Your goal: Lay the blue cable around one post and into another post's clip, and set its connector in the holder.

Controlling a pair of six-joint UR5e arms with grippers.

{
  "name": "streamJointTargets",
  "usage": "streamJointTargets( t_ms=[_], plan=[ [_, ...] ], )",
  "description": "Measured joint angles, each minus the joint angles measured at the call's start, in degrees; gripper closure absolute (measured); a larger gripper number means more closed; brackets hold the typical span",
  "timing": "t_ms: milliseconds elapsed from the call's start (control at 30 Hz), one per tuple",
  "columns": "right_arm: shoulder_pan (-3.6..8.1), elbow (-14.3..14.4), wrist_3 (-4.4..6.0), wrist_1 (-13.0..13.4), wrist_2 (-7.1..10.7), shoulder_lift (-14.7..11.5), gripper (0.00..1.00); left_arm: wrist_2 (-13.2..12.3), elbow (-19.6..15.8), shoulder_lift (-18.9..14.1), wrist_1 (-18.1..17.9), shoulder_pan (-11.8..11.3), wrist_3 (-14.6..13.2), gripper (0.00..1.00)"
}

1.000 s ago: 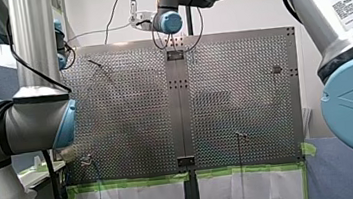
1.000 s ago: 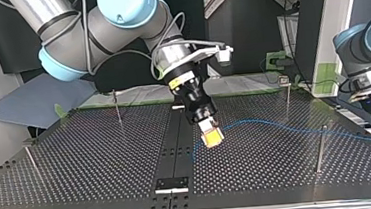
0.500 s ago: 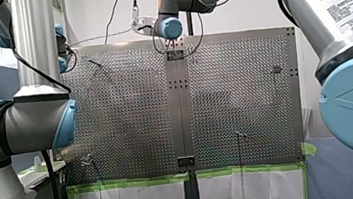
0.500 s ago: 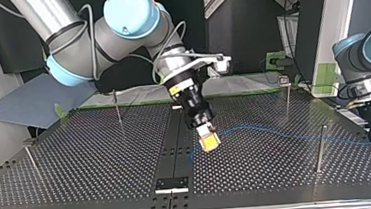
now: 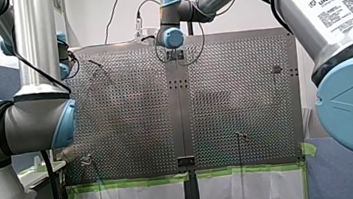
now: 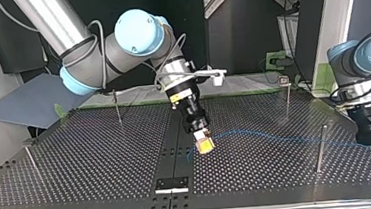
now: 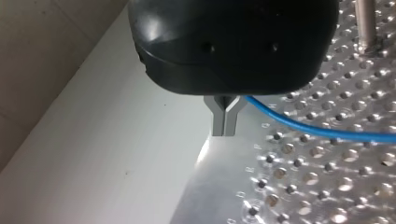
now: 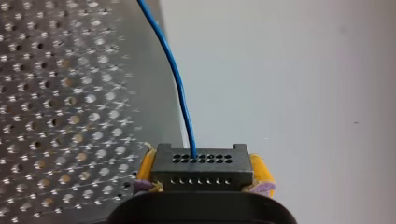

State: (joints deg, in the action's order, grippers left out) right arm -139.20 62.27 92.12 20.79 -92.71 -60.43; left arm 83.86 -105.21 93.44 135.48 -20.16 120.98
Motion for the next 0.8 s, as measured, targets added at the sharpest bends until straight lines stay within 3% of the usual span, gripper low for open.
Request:
streamJointTargets(
  t_ms=[400, 800],
  plan=[
    [0.43, -0.08, -0.06, -0.04, -0.75, 1.29, 1.0, -1.1, 0.32, 5.38, -1.6, 1.71, -0.32, 1.0],
    [1.26, -0.11, -0.22, -0.41, -2.26, 2.22, 1.0, -1.0, 0.34, 6.07, -2.12, 2.82, -0.48, 1.0]
  ],
)
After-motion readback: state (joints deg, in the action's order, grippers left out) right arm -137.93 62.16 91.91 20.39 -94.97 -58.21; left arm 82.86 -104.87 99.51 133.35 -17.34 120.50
